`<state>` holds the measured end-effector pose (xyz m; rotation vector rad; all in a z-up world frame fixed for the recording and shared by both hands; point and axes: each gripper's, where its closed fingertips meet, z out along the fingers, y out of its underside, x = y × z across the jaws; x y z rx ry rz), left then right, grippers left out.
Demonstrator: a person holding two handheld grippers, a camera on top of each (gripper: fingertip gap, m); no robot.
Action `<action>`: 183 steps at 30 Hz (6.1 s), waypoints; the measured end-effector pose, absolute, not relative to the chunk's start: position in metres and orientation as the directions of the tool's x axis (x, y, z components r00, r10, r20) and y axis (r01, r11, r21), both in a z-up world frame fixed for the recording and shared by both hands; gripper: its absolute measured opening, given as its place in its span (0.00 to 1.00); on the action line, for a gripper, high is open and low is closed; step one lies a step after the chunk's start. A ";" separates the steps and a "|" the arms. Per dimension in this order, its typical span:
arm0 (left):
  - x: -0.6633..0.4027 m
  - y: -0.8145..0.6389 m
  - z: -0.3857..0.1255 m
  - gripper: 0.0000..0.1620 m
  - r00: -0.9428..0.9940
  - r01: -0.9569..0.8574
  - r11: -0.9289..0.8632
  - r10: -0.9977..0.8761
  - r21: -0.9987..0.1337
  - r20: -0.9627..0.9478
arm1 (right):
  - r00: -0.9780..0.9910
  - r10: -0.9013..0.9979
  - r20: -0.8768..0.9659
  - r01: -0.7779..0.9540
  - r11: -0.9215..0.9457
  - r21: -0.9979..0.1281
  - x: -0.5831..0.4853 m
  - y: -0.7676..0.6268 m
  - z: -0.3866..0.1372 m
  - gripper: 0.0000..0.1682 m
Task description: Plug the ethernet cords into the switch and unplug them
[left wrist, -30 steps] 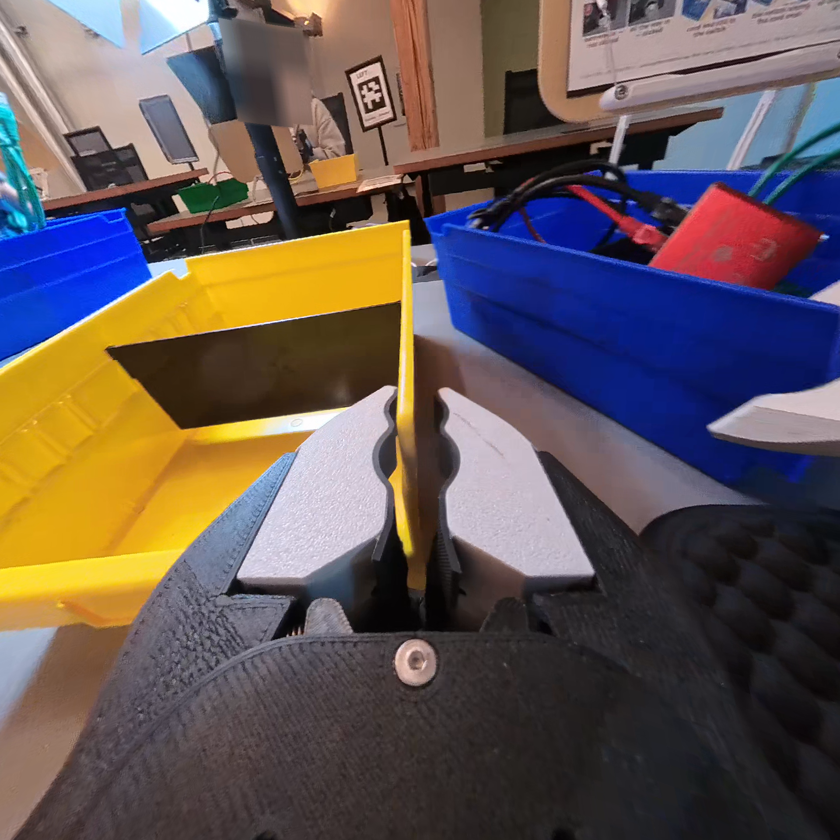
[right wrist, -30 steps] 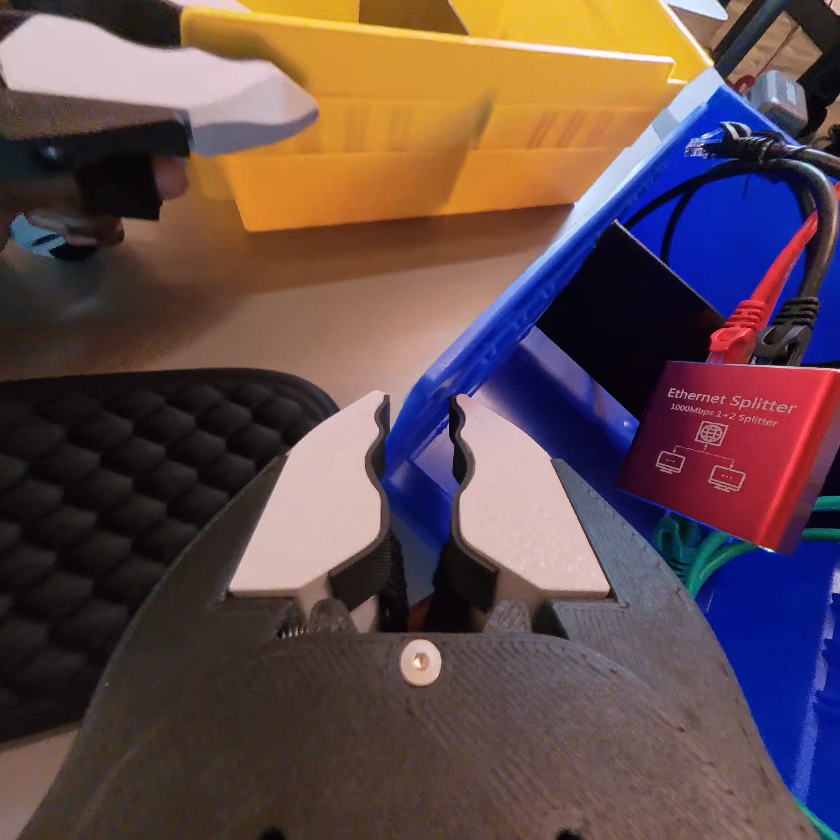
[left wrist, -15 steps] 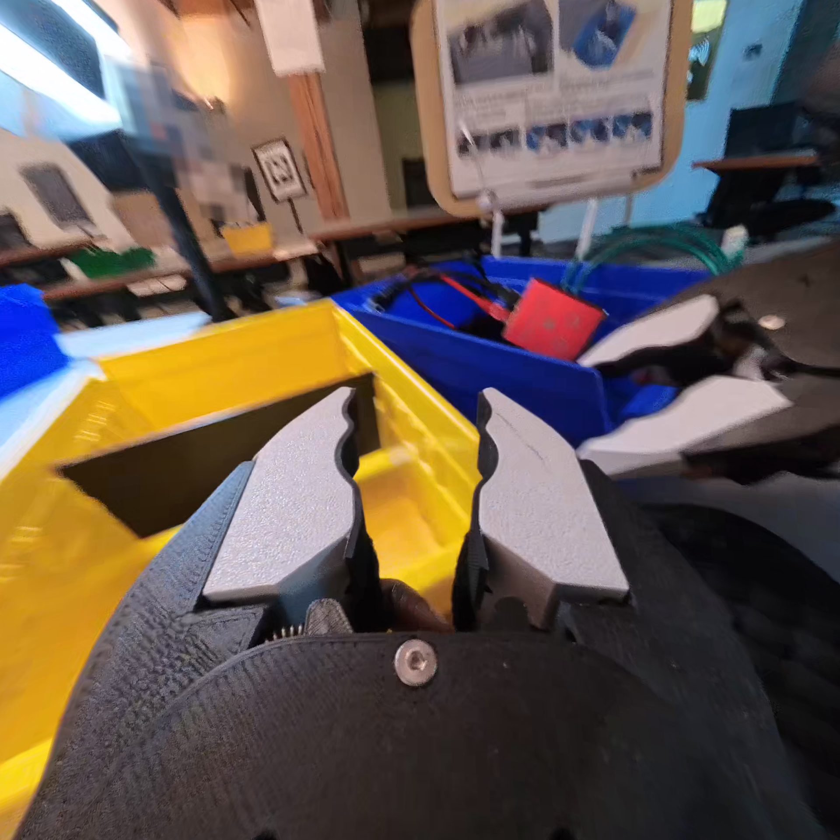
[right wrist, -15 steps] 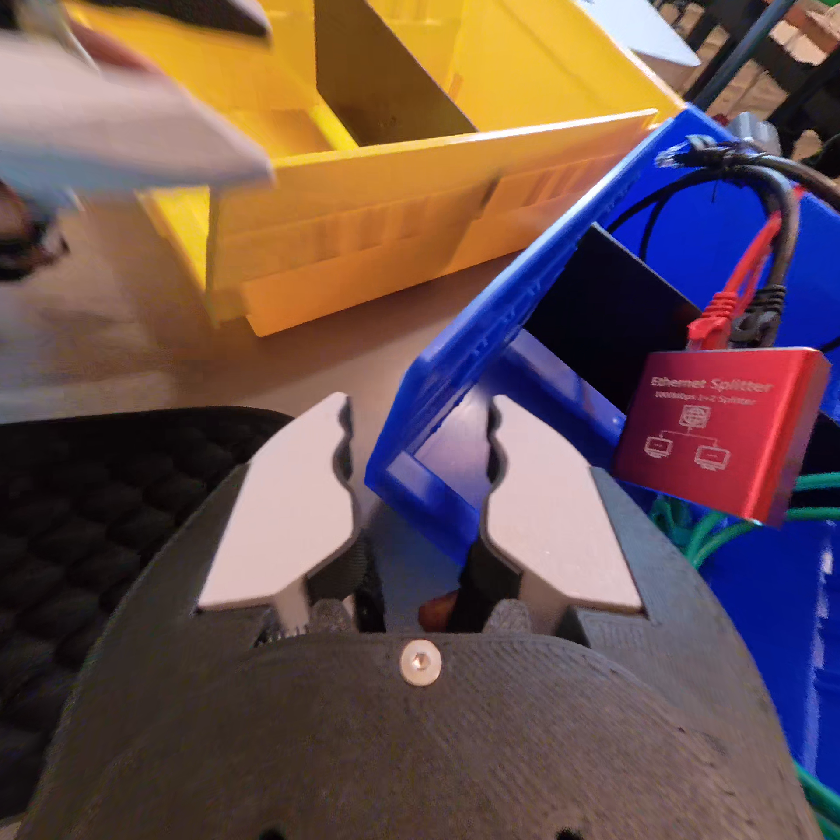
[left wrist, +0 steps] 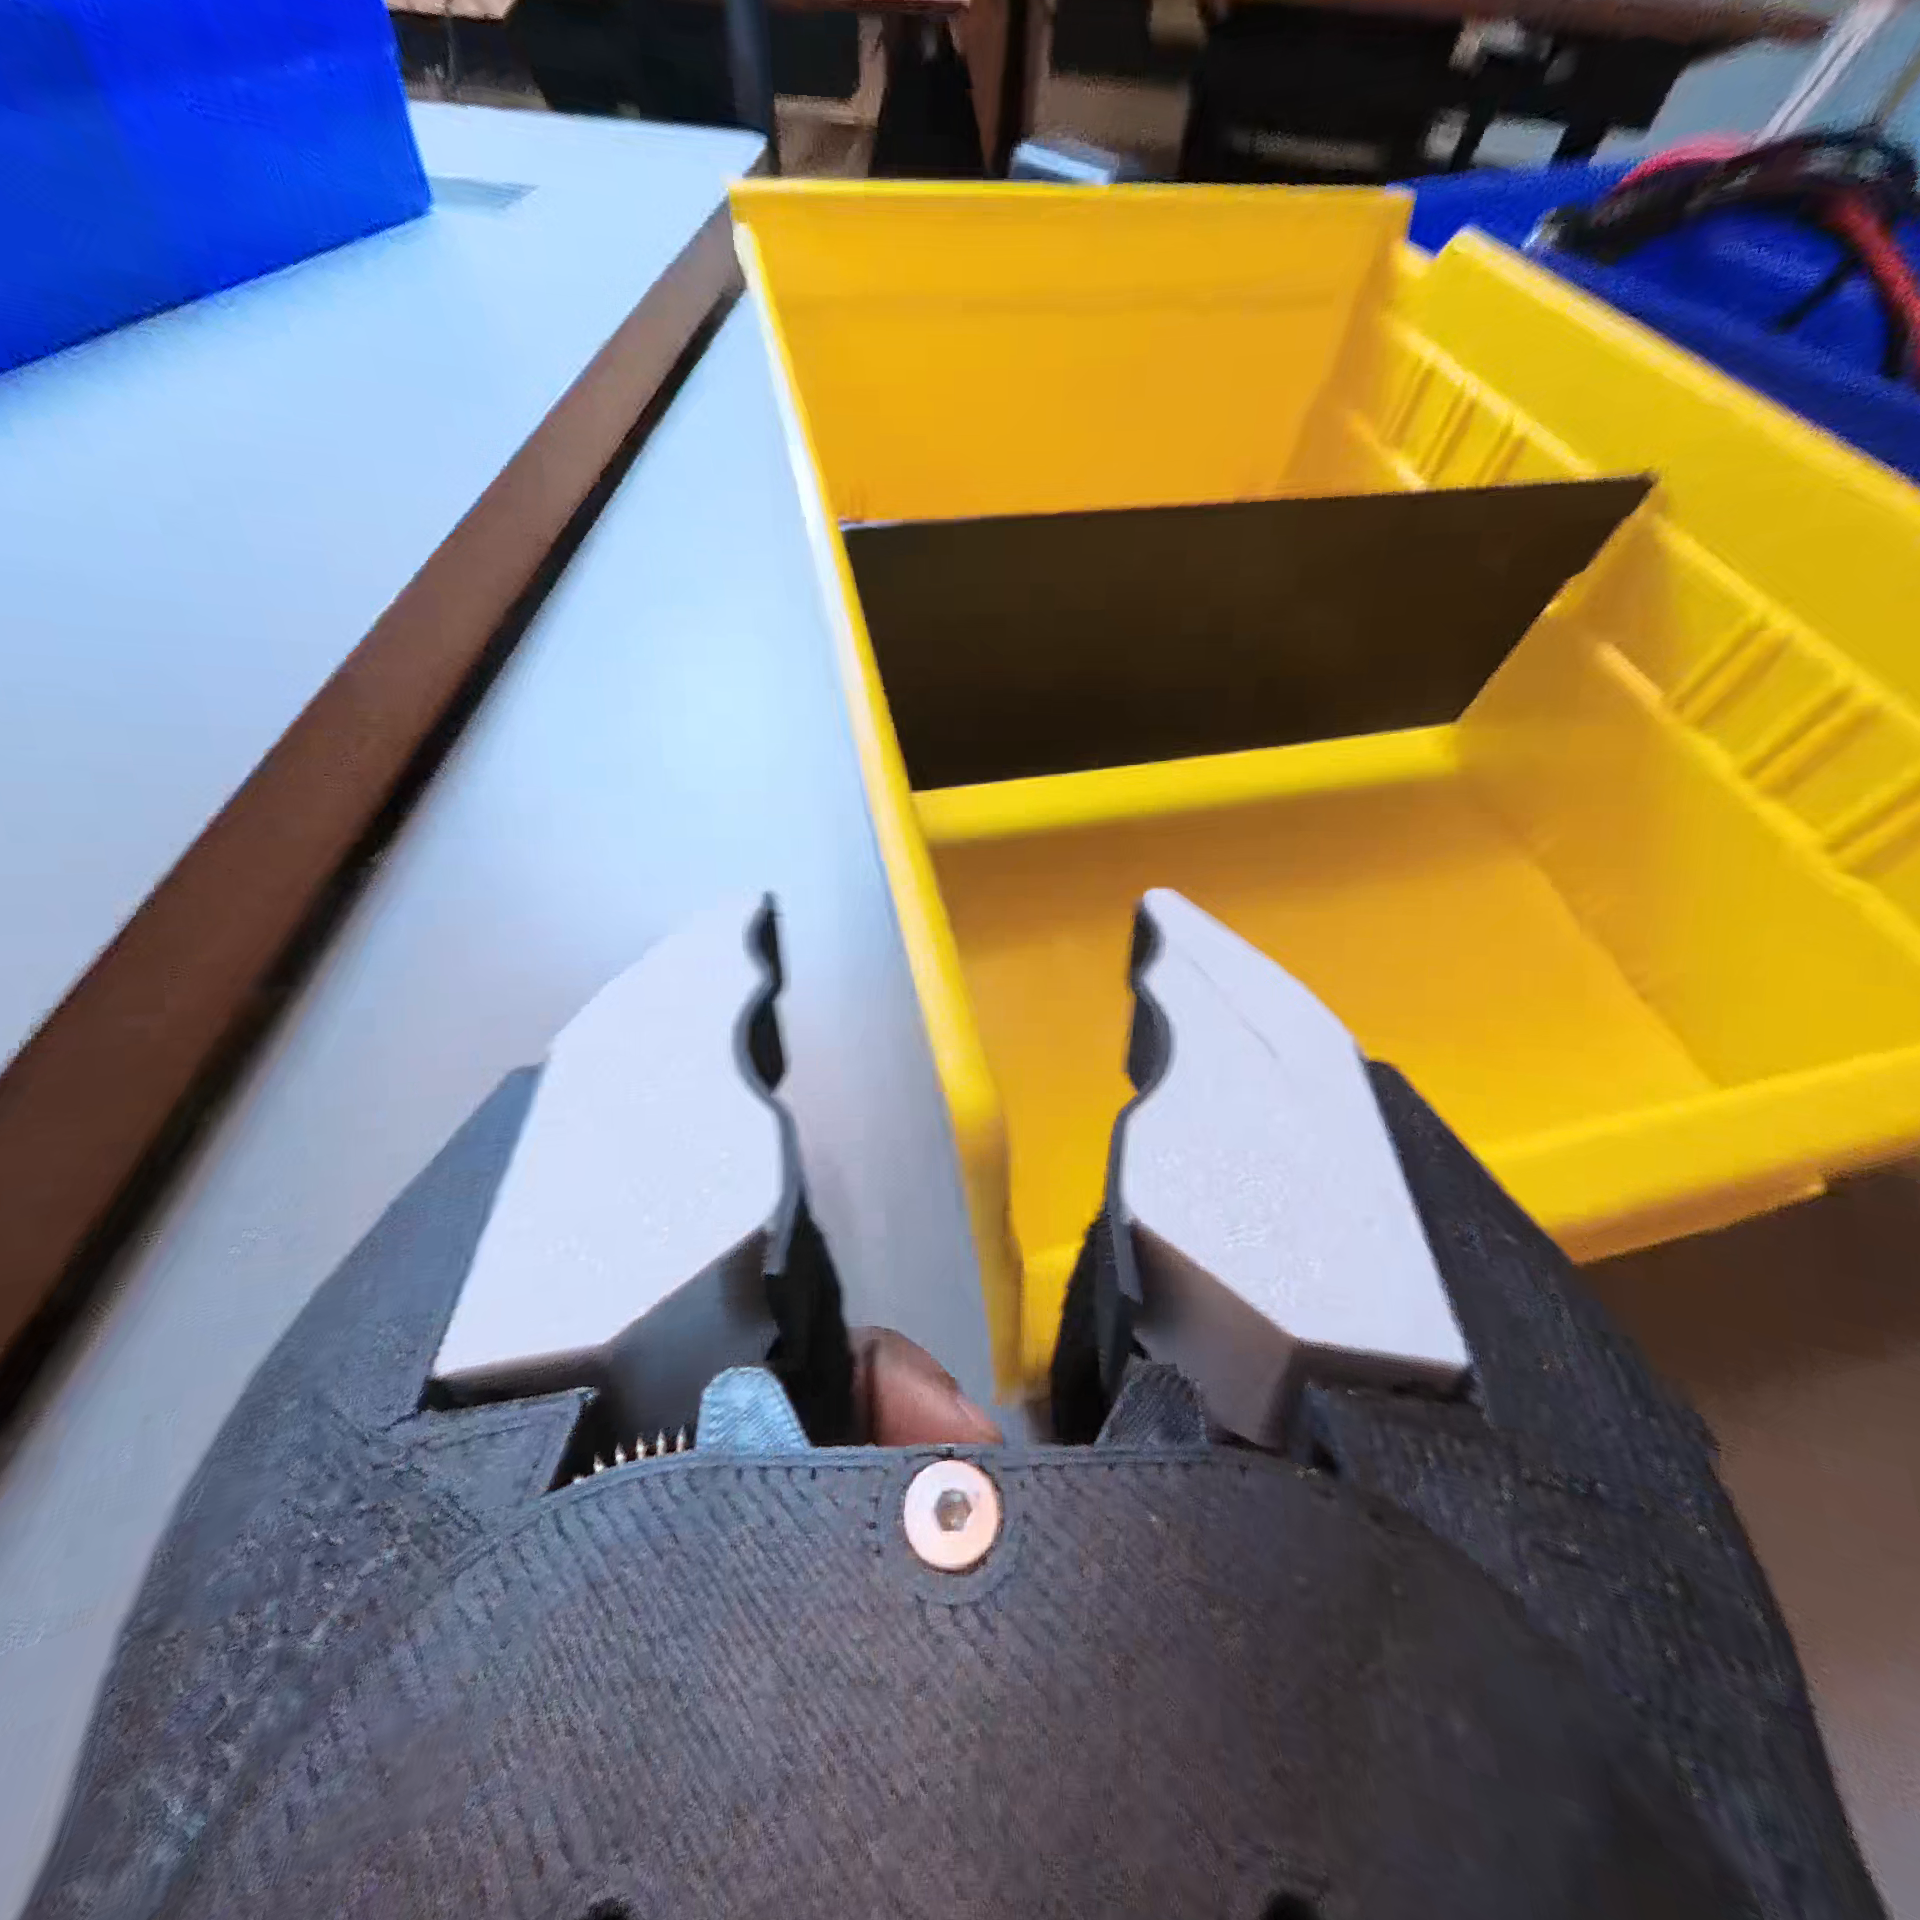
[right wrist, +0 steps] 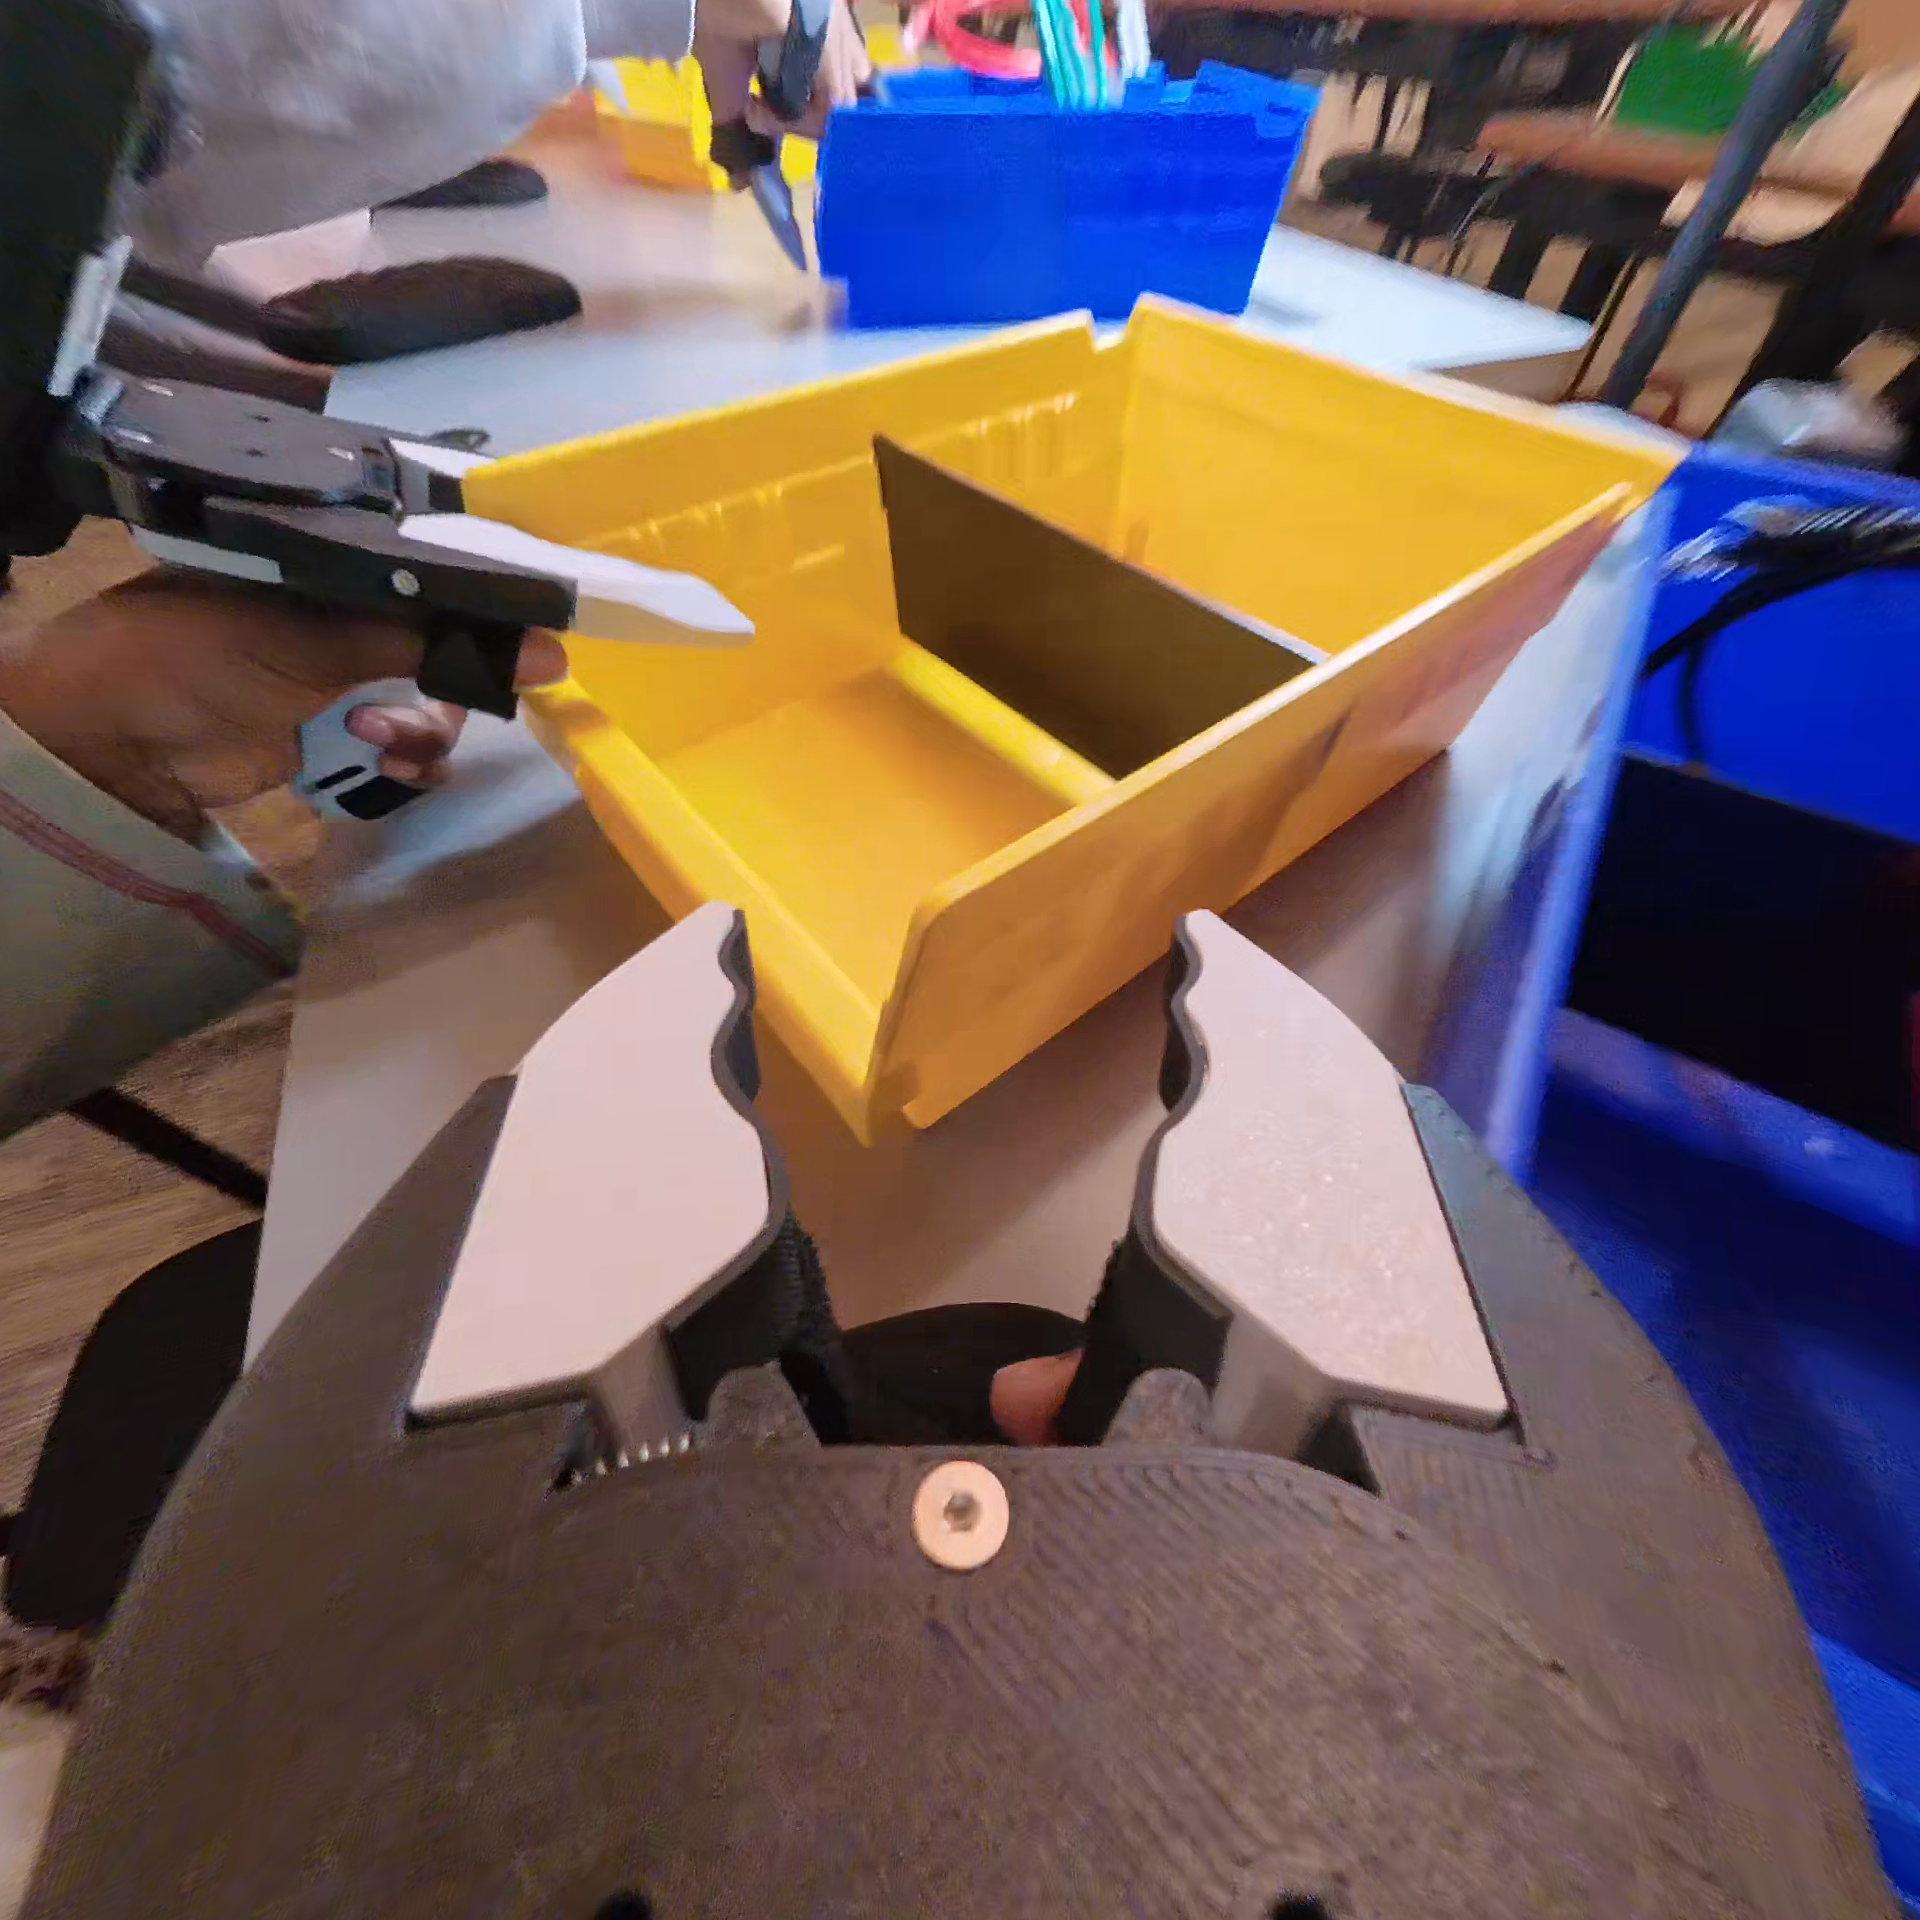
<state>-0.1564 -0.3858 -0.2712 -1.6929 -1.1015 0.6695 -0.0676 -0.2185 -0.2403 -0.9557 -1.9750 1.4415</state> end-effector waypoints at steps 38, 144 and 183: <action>0.005 0.098 -0.115 0.08 0.871 -0.074 0.126 0.490 -0.989 -0.003 | 0.371 0.851 0.371 0.109 0.357 -0.928 0.150 0.193 -0.132 0.09; -0.090 -0.194 -0.309 0.25 0.905 0.234 -0.798 0.387 -0.555 -0.176 | -0.358 0.917 0.176 0.274 0.284 -0.919 0.041 0.001 -0.197 0.54; -0.173 -0.208 -0.249 0.49 0.833 -0.041 -0.859 0.253 -0.510 -0.493 | -0.074 0.970 0.233 0.373 0.243 -0.895 0.065 0.085 -0.205 0.52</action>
